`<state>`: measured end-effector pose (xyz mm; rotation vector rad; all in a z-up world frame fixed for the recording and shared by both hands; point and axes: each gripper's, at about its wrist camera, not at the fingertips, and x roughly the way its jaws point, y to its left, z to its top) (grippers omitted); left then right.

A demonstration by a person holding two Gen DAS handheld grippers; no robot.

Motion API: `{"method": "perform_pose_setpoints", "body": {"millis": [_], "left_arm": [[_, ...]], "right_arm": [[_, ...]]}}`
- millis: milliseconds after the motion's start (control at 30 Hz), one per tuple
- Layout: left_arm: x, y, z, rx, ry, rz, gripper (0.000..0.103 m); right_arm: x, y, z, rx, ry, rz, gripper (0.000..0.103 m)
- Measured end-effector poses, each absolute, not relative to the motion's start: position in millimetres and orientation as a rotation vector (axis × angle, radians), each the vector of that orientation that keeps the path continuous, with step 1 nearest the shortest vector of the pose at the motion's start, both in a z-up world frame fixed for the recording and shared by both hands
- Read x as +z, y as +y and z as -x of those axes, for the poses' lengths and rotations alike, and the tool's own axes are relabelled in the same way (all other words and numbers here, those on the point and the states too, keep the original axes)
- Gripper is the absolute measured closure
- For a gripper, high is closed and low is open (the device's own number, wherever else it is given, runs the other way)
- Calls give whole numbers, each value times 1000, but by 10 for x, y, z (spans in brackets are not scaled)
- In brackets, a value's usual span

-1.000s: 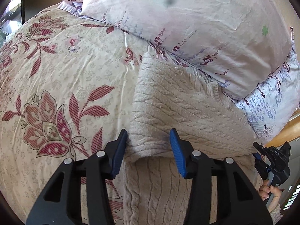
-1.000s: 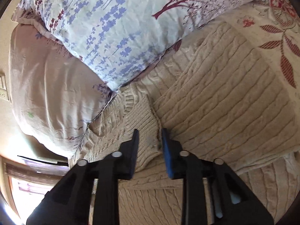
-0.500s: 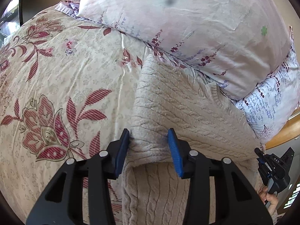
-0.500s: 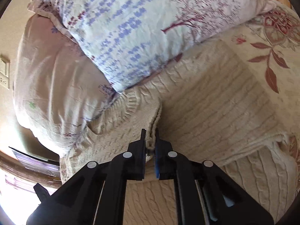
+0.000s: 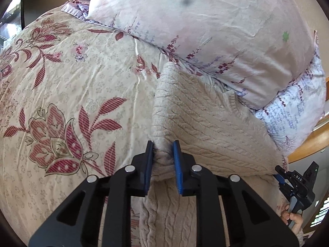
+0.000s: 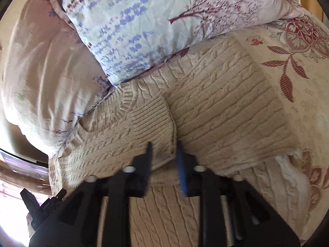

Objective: Fold small clothes
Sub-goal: 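Grasp the sweater side edge with the left gripper while the right gripper pinches it too, then grasp the hem with both grippers and fold the sweater side inward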

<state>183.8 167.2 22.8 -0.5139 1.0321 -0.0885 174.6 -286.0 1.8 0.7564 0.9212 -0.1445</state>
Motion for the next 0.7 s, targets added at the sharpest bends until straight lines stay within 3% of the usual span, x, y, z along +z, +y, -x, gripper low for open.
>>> {"method": "perform_pose_setpoints", "body": {"millis": [33, 167, 467, 700], "left_arm": [[269, 1707, -1770, -111, 1022, 527, 75], [392, 1874, -1410, -219, 1000, 575, 59], [291, 1946, -522, -354, 1119, 623, 58], [63, 1806, -264, -372, 1193, 678, 58]], "right_arm": [[63, -2907, -1648, -125, 904, -759, 39], [157, -3164, -1169, -66, 893, -785, 38], [-107, -3543, -98, -84, 1039, -871, 39], [-264, -3488, 226, -15, 1064, -943, 43]]}}
